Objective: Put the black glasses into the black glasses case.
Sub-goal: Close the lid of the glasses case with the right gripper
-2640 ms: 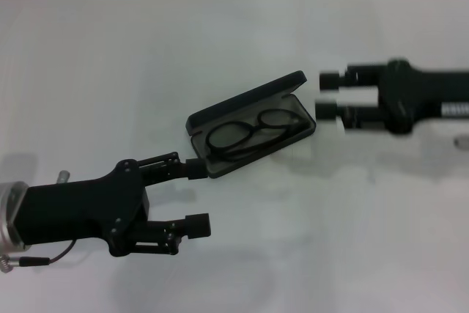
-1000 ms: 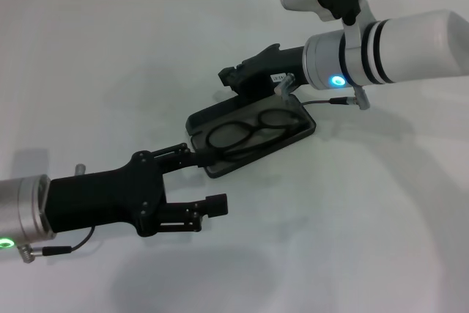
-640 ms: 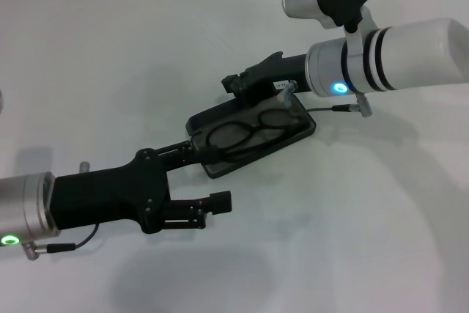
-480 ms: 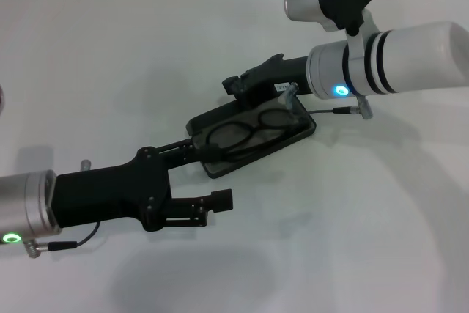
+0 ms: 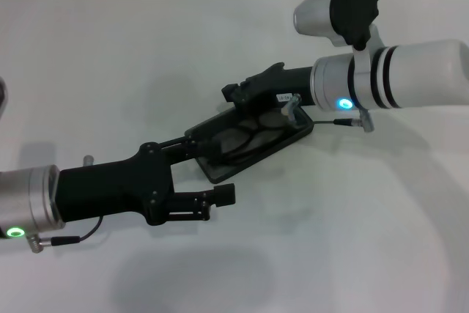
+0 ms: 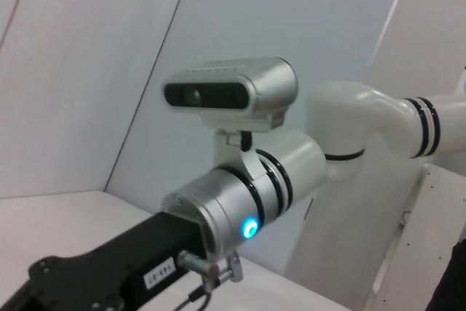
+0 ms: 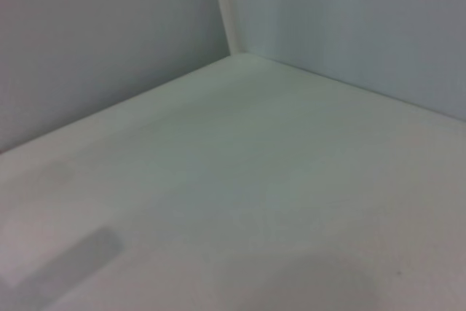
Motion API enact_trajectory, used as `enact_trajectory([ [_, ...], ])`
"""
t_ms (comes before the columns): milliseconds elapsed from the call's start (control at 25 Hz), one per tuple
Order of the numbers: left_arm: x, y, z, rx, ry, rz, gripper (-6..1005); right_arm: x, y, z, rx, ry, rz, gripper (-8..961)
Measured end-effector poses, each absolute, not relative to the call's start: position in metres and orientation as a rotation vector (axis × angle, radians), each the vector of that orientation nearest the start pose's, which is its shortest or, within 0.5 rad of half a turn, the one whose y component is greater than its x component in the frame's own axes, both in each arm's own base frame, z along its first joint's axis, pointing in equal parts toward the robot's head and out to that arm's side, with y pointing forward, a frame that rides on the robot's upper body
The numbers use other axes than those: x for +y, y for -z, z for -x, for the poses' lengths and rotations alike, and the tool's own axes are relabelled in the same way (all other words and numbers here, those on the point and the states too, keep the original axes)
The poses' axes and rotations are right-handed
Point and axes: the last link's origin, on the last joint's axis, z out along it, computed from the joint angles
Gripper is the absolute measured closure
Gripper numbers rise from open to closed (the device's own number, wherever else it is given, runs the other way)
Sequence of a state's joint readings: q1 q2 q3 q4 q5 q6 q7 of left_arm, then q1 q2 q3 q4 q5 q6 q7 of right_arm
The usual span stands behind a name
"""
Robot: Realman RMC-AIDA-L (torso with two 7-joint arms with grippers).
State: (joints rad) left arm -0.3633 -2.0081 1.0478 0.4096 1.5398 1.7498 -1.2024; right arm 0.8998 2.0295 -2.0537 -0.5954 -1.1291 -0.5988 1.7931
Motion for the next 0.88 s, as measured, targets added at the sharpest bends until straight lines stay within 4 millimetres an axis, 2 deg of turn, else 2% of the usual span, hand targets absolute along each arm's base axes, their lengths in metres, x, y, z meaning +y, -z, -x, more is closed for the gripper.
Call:
enact_trajectory([
  [880,0.263,0.016,0.272,-0.671,1.119,2.759,109,0.383,0.135,-0.140,0.659,-0.391,2.738,955],
])
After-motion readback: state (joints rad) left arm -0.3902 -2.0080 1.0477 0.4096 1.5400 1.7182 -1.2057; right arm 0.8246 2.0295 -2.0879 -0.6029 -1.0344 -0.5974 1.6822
